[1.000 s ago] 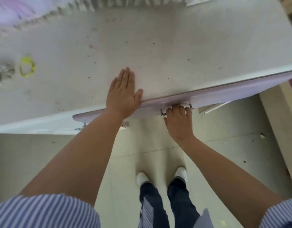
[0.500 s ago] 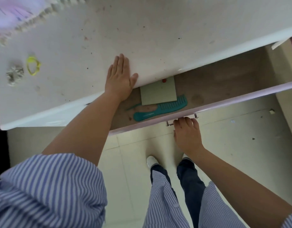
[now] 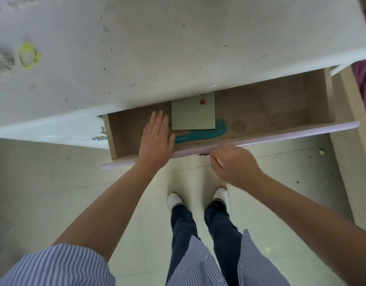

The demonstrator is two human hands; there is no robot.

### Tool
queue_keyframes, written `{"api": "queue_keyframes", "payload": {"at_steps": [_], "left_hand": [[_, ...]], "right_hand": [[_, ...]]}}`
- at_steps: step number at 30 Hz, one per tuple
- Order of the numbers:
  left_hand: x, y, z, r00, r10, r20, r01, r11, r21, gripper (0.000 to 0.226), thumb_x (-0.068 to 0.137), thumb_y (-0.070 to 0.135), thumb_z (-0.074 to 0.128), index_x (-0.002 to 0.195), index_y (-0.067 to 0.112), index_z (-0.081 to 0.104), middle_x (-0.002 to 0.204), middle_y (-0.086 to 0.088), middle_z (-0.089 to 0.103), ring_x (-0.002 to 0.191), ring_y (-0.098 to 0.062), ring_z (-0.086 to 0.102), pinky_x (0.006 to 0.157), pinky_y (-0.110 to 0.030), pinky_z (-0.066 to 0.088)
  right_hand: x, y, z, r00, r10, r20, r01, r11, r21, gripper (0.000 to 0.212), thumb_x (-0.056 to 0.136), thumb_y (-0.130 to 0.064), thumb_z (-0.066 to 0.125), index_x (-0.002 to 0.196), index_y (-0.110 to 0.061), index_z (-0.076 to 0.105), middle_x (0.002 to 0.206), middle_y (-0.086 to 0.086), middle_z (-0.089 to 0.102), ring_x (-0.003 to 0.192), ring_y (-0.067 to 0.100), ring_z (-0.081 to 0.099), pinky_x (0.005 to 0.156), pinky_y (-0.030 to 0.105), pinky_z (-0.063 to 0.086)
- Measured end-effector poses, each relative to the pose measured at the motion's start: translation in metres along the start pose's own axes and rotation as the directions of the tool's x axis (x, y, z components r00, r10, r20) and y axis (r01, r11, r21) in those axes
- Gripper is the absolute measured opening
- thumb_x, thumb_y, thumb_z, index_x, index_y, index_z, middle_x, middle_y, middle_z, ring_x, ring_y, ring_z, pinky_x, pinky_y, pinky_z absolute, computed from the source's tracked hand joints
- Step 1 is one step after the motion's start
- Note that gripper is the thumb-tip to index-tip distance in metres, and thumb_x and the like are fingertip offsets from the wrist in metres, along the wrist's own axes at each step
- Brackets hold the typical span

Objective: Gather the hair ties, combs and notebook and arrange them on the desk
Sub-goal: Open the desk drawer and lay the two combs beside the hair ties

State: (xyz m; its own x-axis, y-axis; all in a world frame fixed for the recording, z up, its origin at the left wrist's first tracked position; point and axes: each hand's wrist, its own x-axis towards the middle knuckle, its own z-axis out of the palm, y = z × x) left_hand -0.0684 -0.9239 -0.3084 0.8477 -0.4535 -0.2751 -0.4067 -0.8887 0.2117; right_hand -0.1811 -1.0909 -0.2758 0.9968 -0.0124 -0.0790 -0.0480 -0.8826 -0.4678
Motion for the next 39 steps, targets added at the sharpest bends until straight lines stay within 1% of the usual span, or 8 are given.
{"api": "queue_keyframes", "payload": {"at_steps": [4, 8, 12, 16, 20, 24, 29, 39], "left_hand": [[0.002, -0.005, 0.003, 0.981, -0.182, 0.063, 0.186, 0.980, -0.077, 0.053, 0.096, 0.025, 0.043, 0.142, 0.003, 0.027, 0.153, -0.016, 0.027, 0.144, -0.030, 0.014, 0.117, -0.043, 0.021], [0.013, -0.007, 0.007, 0.929, -0.257, 0.266, 0.287, 0.955, -0.078, 0.039, 0.092, 0.025, 0.048, 0.127, 0.008, 0.048, 0.128, -0.016, 0.053, 0.112, -0.030, 0.052, 0.089, -0.038, 0.047], [0.031, -0.009, 0.009, 0.896, -0.305, 0.323, 0.318, 0.948, 0.013, 0.036, 0.091, 0.022, 0.051, 0.124, 0.007, 0.050, 0.122, -0.016, 0.057, 0.107, -0.031, 0.055, 0.083, -0.037, 0.049], [0.049, -0.007, 0.016, 0.891, -0.279, 0.358, 0.241, 0.959, 0.148, 0.053, 0.088, 0.017, 0.057, 0.136, 0.008, 0.036, 0.138, -0.017, 0.040, 0.125, -0.033, 0.039, 0.097, -0.045, 0.044], [0.058, -0.010, 0.021, 0.912, -0.264, 0.314, 0.213, 0.959, 0.188, 0.045, 0.091, 0.003, 0.045, 0.135, 0.004, 0.037, 0.137, -0.021, 0.040, 0.126, -0.036, 0.037, 0.097, -0.047, 0.044], [0.065, -0.018, 0.019, 0.915, -0.161, 0.371, 0.078, 0.970, 0.230, 0.033, 0.091, 0.002, 0.046, 0.123, 0.006, 0.051, 0.127, -0.017, 0.055, 0.116, -0.033, 0.050, 0.091, -0.041, 0.048], [0.067, -0.030, 0.019, 0.903, -0.161, 0.399, 0.076, 0.973, 0.219, 0.022, 0.096, 0.010, 0.044, 0.111, 0.006, 0.059, 0.116, -0.016, 0.062, 0.106, -0.031, 0.058, 0.086, -0.039, 0.051], [0.070, -0.020, 0.030, 0.932, -0.058, 0.357, -0.064, 0.945, 0.322, 0.028, 0.096, 0.006, 0.040, 0.121, 0.000, 0.051, 0.125, -0.018, 0.054, 0.112, -0.032, 0.053, 0.086, -0.039, 0.050]], "right_hand": [[0.069, 0.015, 0.000, 0.963, 0.009, 0.268, 0.038, 0.985, -0.169, 0.022, 0.089, -0.015, 0.052, 0.102, 0.001, 0.060, 0.099, 0.021, 0.064, 0.092, 0.033, 0.060, 0.070, 0.036, 0.053], [0.124, 0.026, 0.040, 0.883, 0.233, 0.407, -0.136, 0.958, -0.253, 0.065, 0.084, -0.034, 0.062, 0.137, -0.009, 0.032, 0.144, 0.019, 0.032, 0.131, 0.035, 0.032, 0.099, 0.047, 0.044], [0.135, 0.040, 0.056, 0.842, 0.478, 0.250, -0.450, 0.878, -0.162, 0.076, 0.078, -0.037, 0.069, 0.138, -0.015, 0.028, 0.144, 0.019, 0.027, 0.131, 0.037, 0.028, 0.102, 0.045, 0.040], [0.124, 0.043, 0.056, 0.799, 0.452, 0.395, -0.361, 0.888, -0.286, 0.109, 0.068, -0.034, 0.079, 0.146, -0.023, 0.003, 0.143, 0.023, 0.022, 0.132, 0.040, 0.029, 0.094, 0.050, 0.046], [0.123, 0.047, 0.057, 0.826, 0.425, 0.369, -0.267, 0.873, -0.409, 0.084, 0.090, -0.008, 0.052, 0.147, -0.027, -0.007, 0.139, 0.025, 0.030, 0.120, 0.039, 0.042, 0.090, 0.047, 0.049], [0.122, 0.059, 0.052, 0.829, 0.370, 0.419, -0.219, 0.905, -0.365, 0.091, 0.088, -0.005, 0.055, 0.147, -0.022, -0.011, 0.131, 0.025, 0.042, 0.110, 0.038, 0.053, 0.085, 0.041, 0.051], [0.118, 0.067, 0.043, 0.810, 0.395, 0.433, -0.218, 0.889, -0.403, 0.075, 0.079, -0.019, 0.071, 0.134, 0.005, 0.026, 0.129, 0.024, 0.049, 0.115, 0.036, 0.051, 0.093, 0.039, 0.047], [0.118, 0.071, 0.039, 0.764, 0.387, 0.516, -0.180, 0.896, -0.406, 0.076, 0.069, -0.038, 0.078, 0.128, -0.006, 0.043, 0.130, 0.016, 0.045, 0.118, 0.030, 0.047, 0.096, 0.039, 0.049]]}}
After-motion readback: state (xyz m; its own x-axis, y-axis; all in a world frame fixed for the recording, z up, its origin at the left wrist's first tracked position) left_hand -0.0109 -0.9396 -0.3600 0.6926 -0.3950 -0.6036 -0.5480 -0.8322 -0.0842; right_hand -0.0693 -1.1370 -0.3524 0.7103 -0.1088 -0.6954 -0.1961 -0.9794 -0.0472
